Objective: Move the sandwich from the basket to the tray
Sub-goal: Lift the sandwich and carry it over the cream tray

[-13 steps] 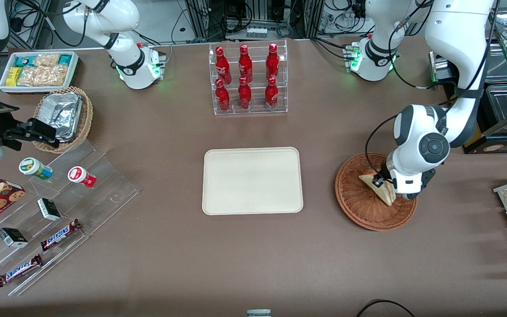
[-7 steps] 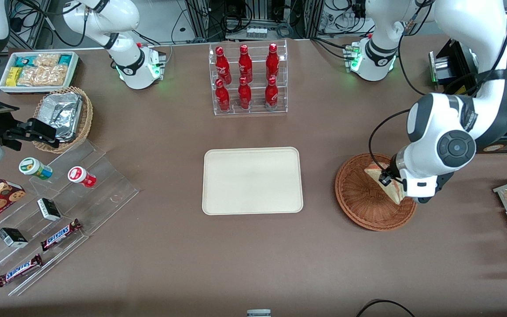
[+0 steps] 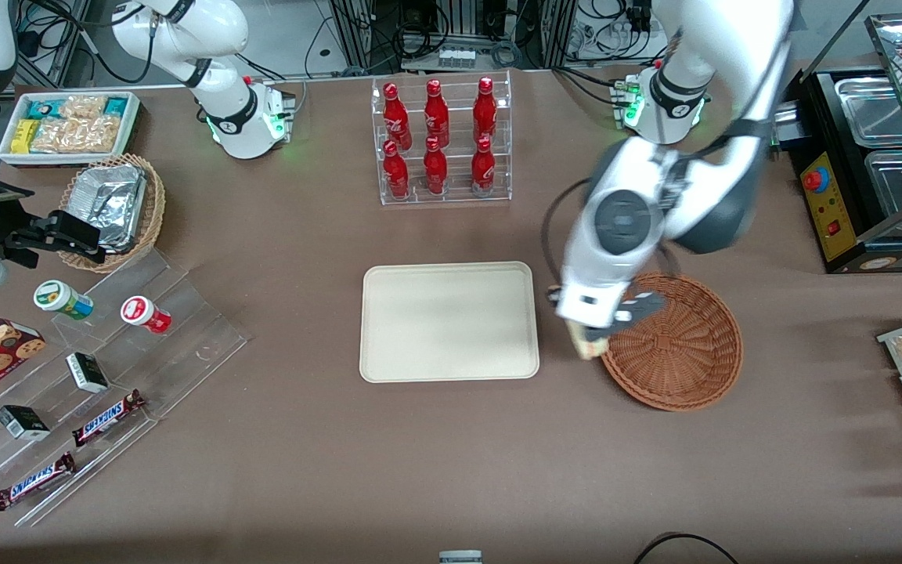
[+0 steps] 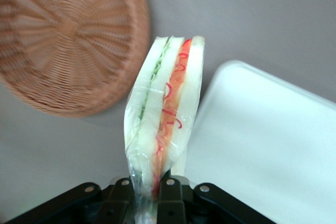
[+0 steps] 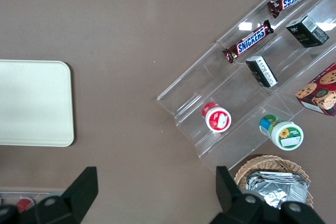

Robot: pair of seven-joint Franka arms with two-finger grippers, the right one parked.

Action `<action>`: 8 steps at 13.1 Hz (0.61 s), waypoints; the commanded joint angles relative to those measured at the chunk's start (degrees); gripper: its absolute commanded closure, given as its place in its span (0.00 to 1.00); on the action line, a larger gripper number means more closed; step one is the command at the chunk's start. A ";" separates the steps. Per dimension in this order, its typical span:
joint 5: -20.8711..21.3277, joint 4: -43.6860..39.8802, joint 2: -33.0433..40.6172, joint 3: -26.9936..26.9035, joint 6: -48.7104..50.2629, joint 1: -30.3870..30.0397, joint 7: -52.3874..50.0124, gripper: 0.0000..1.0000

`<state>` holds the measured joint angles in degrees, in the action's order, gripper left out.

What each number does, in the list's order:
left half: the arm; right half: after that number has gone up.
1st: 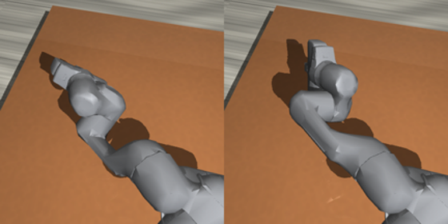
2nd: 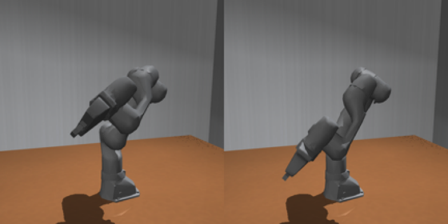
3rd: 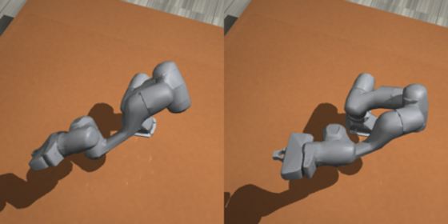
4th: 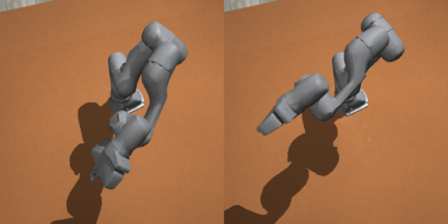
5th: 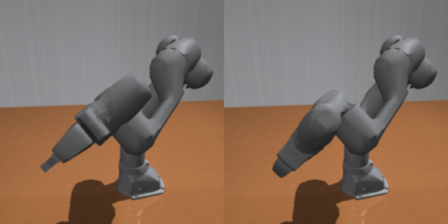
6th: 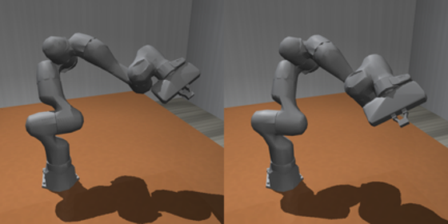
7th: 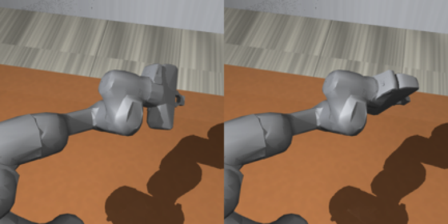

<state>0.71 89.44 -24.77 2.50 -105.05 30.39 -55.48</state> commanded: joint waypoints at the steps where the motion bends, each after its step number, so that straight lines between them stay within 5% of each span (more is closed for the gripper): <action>1: 0.79 -6.55 -6.86 -0.83 0.64 5.28 0.10 0.97; 8: 0.79 -9.72 -15.13 -0.83 -9.03 12.93 2.39 0.96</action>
<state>0.73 82.43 -37.48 2.57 -113.34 41.07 -53.88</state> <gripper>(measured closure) 0.863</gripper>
